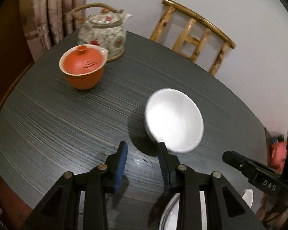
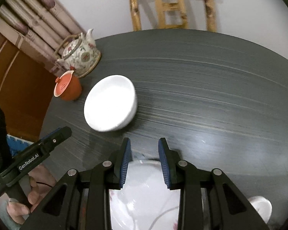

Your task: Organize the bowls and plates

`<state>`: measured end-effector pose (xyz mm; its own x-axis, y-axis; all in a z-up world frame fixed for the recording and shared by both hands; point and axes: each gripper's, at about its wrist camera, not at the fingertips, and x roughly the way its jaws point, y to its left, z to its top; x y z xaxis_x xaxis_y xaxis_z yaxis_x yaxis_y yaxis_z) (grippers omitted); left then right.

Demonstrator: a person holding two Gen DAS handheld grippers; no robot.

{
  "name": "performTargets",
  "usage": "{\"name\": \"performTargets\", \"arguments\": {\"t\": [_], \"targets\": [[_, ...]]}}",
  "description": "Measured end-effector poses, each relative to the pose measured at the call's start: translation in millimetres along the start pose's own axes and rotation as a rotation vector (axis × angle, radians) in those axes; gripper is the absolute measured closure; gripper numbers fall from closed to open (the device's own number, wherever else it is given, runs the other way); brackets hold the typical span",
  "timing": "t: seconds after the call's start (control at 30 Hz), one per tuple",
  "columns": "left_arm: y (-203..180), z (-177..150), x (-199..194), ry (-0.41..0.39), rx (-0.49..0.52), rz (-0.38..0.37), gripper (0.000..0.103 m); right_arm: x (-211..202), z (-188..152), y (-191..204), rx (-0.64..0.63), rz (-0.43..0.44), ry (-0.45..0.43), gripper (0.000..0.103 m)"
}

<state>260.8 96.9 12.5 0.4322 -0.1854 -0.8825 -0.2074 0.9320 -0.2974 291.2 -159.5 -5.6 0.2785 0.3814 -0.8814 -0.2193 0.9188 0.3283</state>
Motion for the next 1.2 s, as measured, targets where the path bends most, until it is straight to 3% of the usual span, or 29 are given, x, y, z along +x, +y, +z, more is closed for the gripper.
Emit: {"name": "performTargets", "arguments": {"t": [0.23,0.4,0.73,0.9,1.0,1.2], "targets": [[8.8,25.0,14.4,0.019,-0.053,-0.065,0.070,34.7,32.7,19.5,-0.004,-0.006,0.017,0.074],[-1.7,37.3,34.1,0.050,-0.033,-0.084,0.070,55.1,45.2,19.0,0.010,-0.020,0.036,0.074],[-1.9,41.0,70.0,0.109,-0.034,-0.040,0.070,74.9,56.6,9.5,0.000,-0.033,0.061,0.080],[-5.5,39.9,79.3,0.121,-0.007,-0.019,0.071,81.1,60.6,12.1,-0.018,-0.030,0.065,0.089],[-6.6,38.1,84.4,0.141,-0.002,-0.027,0.093,84.1,59.9,15.9,-0.035,-0.037,0.065,0.093],[-9.5,32.9,83.7,0.129,0.025,-0.016,0.094,84.2,57.8,17.9,-0.027,-0.047,0.059,0.095]]}}
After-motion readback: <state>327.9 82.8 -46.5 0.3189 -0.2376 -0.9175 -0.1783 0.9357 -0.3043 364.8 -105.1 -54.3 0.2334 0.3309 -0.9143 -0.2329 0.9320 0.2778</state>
